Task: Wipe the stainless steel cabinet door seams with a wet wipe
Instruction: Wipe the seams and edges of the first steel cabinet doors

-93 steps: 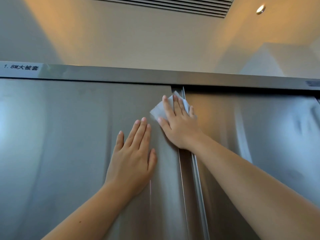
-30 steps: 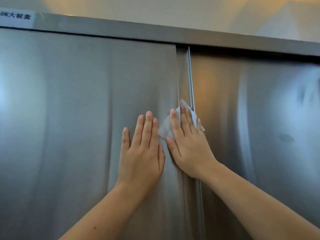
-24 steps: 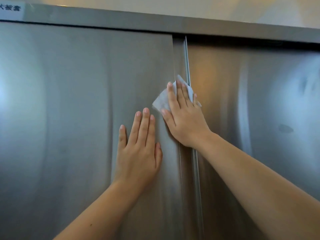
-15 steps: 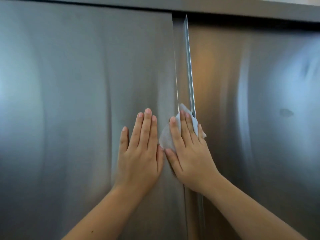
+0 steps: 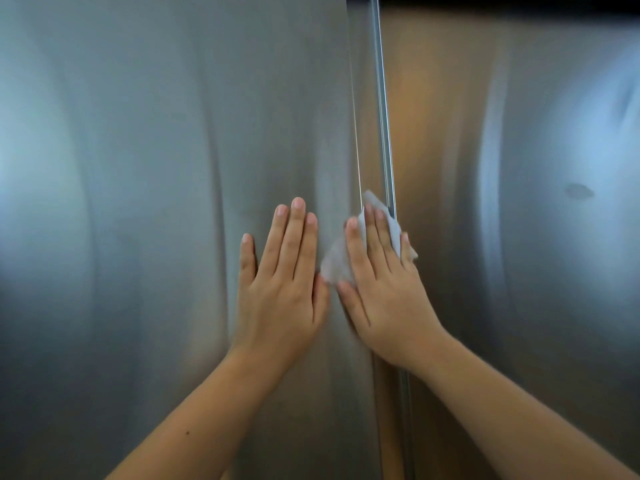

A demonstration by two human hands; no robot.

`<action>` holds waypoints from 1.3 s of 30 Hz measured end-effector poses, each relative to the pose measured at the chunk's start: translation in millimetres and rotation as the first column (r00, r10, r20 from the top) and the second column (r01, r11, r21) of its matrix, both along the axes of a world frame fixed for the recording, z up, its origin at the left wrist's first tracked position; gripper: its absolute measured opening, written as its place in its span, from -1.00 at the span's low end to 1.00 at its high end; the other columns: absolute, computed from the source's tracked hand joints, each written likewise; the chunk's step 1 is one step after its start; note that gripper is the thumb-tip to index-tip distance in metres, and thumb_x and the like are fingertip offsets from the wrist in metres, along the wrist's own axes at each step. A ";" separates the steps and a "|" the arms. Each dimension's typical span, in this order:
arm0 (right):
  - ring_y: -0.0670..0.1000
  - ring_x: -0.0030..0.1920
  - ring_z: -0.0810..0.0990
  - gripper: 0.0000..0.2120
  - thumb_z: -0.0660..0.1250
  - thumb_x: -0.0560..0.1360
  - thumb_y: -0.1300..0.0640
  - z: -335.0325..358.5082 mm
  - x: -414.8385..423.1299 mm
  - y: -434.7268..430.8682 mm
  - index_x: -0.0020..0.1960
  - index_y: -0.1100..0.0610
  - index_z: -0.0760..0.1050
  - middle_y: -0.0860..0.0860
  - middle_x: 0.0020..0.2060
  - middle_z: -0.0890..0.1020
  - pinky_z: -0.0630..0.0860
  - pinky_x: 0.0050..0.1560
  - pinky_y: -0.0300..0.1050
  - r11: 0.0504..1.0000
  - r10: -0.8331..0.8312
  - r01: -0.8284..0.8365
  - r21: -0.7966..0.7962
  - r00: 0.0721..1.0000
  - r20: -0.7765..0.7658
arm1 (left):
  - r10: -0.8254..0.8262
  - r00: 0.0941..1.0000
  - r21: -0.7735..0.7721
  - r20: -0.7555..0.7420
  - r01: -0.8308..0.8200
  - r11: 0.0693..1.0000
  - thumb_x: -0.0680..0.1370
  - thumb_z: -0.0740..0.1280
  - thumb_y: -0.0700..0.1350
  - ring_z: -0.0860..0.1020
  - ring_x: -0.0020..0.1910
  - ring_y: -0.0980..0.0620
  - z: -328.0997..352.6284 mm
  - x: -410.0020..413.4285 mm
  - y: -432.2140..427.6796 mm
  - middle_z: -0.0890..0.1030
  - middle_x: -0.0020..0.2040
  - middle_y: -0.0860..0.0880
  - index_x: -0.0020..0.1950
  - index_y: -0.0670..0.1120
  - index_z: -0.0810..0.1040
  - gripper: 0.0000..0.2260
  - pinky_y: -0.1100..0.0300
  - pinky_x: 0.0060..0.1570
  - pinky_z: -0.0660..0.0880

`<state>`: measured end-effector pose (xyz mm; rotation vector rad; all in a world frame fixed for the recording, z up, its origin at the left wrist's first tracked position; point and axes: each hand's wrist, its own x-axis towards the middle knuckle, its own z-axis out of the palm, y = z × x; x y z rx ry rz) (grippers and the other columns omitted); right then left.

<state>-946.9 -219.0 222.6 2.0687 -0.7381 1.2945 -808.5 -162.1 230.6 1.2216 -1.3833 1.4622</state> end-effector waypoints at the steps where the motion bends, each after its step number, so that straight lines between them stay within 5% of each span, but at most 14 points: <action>1: 0.11 0.50 -0.19 -0.42 -0.12 0.60 -0.07 -13.1 -0.1 0.3 0.50 0.16 -0.23 0.17 0.50 -0.12 -0.24 0.43 0.06 1.000 -0.012 0.012 0.003 1.000 0.000 | 0.003 1.000 0.002 0.015 -0.003 1.000 0.55 0.03 -0.06 0.22 0.43 -0.18 -1.9 1.9 1.1 0.24 0.44 -0.19 0.44 -0.24 0.22 -0.51 -0.07 0.38 -0.02; 10: 0.09 0.49 -0.27 -0.43 -0.22 0.57 -0.13 17.2 0.5 0.7 0.45 0.10 -0.33 0.16 0.50 -0.17 -0.42 0.38 -0.08 0.998 -0.056 0.055 -0.017 0.998 -0.010 | -0.014 1.000 0.001 -0.004 0.014 1.000 0.54 0.08 -0.09 0.20 0.43 -0.17 -6.9 -0.6 2.6 0.25 0.44 -0.21 0.43 -0.24 0.25 -0.52 -0.12 0.37 -0.01; 20: 0.19 0.49 0.01 -0.46 -0.14 0.63 -0.06 -97.1 -1.1 5.8 0.51 0.19 -0.07 0.23 0.48 0.05 -0.01 0.35 0.28 0.998 -0.060 0.060 -0.024 0.998 0.016 | -0.038 0.997 0.085 0.060 0.033 0.996 0.54 0.06 -0.07 0.23 0.42 -0.19 -39.9 0.1 6.6 0.26 0.44 -0.19 0.42 -0.21 0.28 -0.53 -0.15 0.35 0.03; 29: 0.15 0.50 -0.06 -0.45 -0.10 0.61 -0.05 -24.3 9.8 -0.5 0.49 0.18 -0.14 0.18 0.49 -0.03 -0.19 0.43 0.09 0.998 -0.022 0.029 -0.047 0.990 0.139 | -0.066 0.996 0.089 0.067 0.060 0.994 0.55 0.05 -0.08 0.21 0.43 -0.16 -48.4 5.1 6.7 0.25 0.45 -0.18 0.43 -0.17 0.24 -0.54 -0.11 0.39 -0.01; 39: 0.19 0.50 -0.02 -0.37 0.04 0.58 -0.12 -163.6 3.2 5.5 0.53 0.08 -0.12 0.20 0.50 -0.01 -0.16 0.48 0.09 0.999 -0.018 0.016 0.031 0.998 0.053 | -0.075 0.996 0.159 -0.058 0.083 0.984 0.54 0.06 -0.09 0.14 0.46 -0.14 -116.6 4.9 13.9 0.19 0.47 -0.18 0.46 -0.20 0.17 -0.51 -0.15 0.40 -0.04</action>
